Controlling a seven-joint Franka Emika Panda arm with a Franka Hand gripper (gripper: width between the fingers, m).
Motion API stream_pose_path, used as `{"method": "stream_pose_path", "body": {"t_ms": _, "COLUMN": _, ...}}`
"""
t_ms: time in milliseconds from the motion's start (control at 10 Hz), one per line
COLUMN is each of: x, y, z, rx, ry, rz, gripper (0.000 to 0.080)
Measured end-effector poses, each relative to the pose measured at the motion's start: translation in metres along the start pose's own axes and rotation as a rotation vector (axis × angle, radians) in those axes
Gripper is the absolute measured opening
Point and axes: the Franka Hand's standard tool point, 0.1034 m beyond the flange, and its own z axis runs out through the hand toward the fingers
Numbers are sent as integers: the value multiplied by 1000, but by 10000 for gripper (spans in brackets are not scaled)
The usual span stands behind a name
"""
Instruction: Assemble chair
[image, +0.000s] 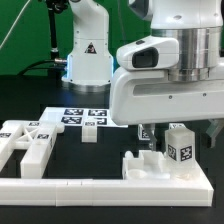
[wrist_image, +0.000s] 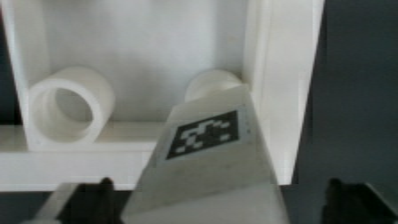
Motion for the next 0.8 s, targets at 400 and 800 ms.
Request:
{"method": "stream_pose_path", "body": {"t_ms": 400, "x": 0, "y": 0, "z": 0, "rx": 1, "ry": -1, "rz": 269, "gripper": 284}}
{"method": "stream_pose_path", "body": {"t_ms": 800, "x": -1, "y": 3, "z": 1, "rx": -6, "ry": -1, "rz": 767, "gripper": 284}}
